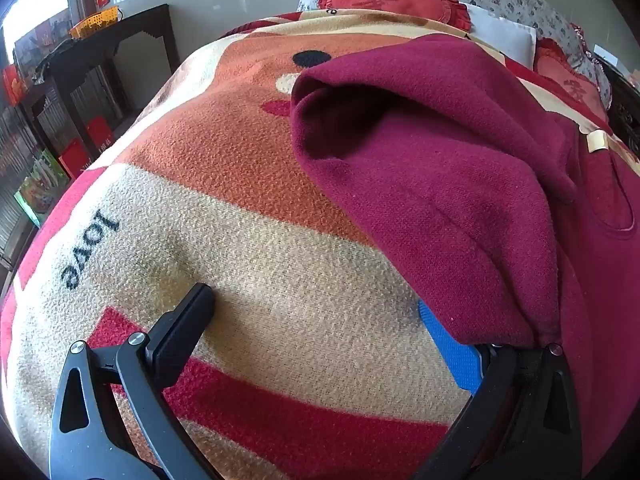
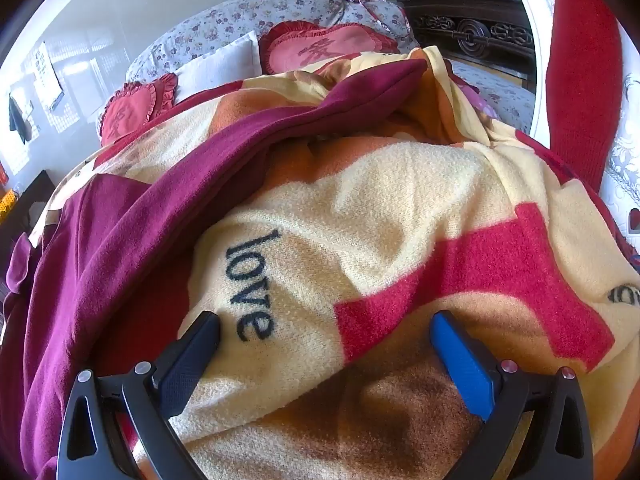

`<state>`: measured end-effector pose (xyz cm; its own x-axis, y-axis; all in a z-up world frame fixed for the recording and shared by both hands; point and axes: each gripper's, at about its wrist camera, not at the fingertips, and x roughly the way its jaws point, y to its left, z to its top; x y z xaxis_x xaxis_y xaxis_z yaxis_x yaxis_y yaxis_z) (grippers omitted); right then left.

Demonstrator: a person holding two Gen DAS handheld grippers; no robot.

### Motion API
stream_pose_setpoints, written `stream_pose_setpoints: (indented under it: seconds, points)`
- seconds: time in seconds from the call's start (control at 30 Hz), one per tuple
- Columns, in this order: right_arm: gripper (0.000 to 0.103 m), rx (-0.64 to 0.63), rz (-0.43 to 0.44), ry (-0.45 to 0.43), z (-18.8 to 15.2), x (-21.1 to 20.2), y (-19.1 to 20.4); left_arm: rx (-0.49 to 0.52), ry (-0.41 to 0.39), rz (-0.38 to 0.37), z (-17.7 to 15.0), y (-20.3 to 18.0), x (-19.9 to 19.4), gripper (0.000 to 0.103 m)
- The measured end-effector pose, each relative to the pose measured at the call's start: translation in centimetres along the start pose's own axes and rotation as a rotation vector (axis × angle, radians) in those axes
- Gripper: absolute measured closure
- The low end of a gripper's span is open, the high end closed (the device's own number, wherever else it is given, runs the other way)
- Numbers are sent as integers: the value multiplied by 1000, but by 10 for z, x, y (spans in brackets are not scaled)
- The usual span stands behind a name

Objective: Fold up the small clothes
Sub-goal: 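Move both tools over the spread maroon sweatshirt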

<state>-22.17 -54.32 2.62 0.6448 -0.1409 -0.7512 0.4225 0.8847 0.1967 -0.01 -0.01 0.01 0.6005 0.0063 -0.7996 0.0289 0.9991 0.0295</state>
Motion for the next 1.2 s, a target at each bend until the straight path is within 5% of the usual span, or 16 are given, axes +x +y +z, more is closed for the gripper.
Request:
stream_pose_setpoints:
  seconds: [0.43,0.93,1.2]
  points:
    - [0,-34,-29,127,-1,-26,13,34,108,4,-12,2,-34,1]
    - [0,-231,-79,91,9,-204,55,147,-67,-113,-6,-32,-153,1]
    - [0,-358,29,163,28,-251,95,207,-115,-162,-2,-53,-183,0]
